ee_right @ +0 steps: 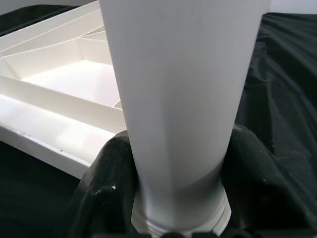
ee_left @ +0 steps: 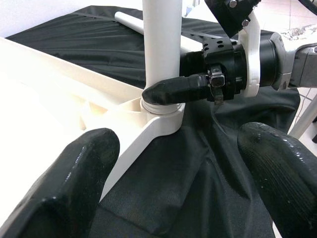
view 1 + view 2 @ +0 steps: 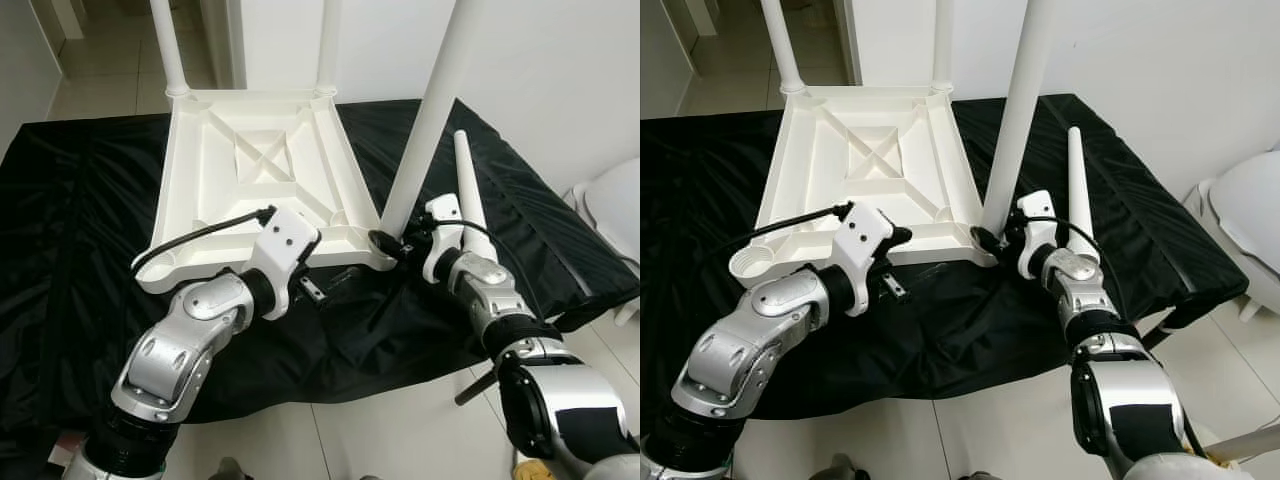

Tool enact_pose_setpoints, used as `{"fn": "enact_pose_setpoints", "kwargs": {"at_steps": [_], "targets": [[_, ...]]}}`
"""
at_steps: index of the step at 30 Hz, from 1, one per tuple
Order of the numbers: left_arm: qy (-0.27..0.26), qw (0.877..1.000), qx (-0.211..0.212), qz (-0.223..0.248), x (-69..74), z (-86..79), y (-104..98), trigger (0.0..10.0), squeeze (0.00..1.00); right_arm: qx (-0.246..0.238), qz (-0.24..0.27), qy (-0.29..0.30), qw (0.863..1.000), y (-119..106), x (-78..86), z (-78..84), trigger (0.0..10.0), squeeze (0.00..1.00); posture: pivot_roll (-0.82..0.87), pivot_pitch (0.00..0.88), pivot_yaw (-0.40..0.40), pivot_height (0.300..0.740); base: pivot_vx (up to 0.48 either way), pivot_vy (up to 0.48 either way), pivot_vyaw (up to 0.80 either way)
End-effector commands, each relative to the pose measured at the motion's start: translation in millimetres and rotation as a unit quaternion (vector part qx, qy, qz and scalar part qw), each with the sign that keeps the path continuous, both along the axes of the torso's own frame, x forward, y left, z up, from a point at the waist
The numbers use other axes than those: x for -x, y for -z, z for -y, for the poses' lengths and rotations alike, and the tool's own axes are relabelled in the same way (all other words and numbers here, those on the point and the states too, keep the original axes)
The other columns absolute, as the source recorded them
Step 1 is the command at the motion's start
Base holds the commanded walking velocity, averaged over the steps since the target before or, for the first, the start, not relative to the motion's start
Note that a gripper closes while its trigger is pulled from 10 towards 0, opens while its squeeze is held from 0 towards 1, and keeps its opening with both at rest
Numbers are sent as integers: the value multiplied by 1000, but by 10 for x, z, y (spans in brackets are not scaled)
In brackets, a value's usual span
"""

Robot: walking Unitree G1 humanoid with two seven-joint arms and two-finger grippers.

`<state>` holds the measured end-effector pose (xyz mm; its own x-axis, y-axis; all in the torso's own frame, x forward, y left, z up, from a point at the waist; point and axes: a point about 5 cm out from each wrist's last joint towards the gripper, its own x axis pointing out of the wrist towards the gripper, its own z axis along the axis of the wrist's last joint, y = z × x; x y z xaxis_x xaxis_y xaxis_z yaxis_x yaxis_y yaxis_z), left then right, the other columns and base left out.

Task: Building children table

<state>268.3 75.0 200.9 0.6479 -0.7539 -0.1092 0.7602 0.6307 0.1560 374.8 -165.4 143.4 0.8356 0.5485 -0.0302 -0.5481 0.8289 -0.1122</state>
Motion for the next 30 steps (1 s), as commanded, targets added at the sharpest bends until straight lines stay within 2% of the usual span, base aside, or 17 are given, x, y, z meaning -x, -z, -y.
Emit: {"fn": "enact_pose_setpoints", "kwargs": {"at_steps": [1,7,9,11,13,18,20,22,23,24,29,30], "targets": [[-13,1000,-3,-1,-5,-18,5,10000,0,-8,9,12,1000,28,19,-48,0,0,-1,34,-39,740,0,0,0],[-12,1000,-3,-3,-2,-24,4,10000,0,-31,8,50,998,55,20,-108,0,0,0,44,-31,740,0,0,0],[-13,1000,-4,-3,-2,-33,0,10000,0,-44,4,93,995,74,9,-130,0,0,2,49,-31,740,0,0,0],[-13,1000,-4,-3,-1,-36,-1,10000,0,-46,5,107,993,79,8,-140,0,0,2,49,-31,740,0,0,0],[-14,1000,-4,-4,3,-36,3,10000,0,-70,11,162,984,73,11,-220,0,0,2,51,-30,740,0,0,0],[-14,1000,-3,-5,5,-29,4,10000,0,-73,15,188,979,68,17,-274,0,0,-1,53,-31,740,0,0,0],[-14,1000,-2,-5,2,-25,5,10000,0,-76,6,230,970,104,19,-297,0,0,-7,54,-30,740,0,0,0],[-14,1000,-2,-5,2,-25,5,10000,0,-76,6,230,970,104,19,-297,0,0,-7,54,-30,740,0,0,0],[-13,1000,-1,-5,-5,-17,4,10000,0,-81,-1,272,959,140,31,-345,0,0,-15,50,-27,740,0,0,0],[-12,1000,0,-5,-11,-11,2,10000,0,-81,-4,289,954,161,45,-403,0,0,-16,49,-27,740,0,0,0],[-9,1000,0,-4,-19,2,-4,10000,0,-84,-13,320,944,201,76,-511,0,0,-18,47,-27,740,0,0,0],[-9,1000,0,-3,-22,4,-5,10000,0,-88,-15,320,943,202,85,-575,0,0,-19,46,-25,740,0,0,0]]}}
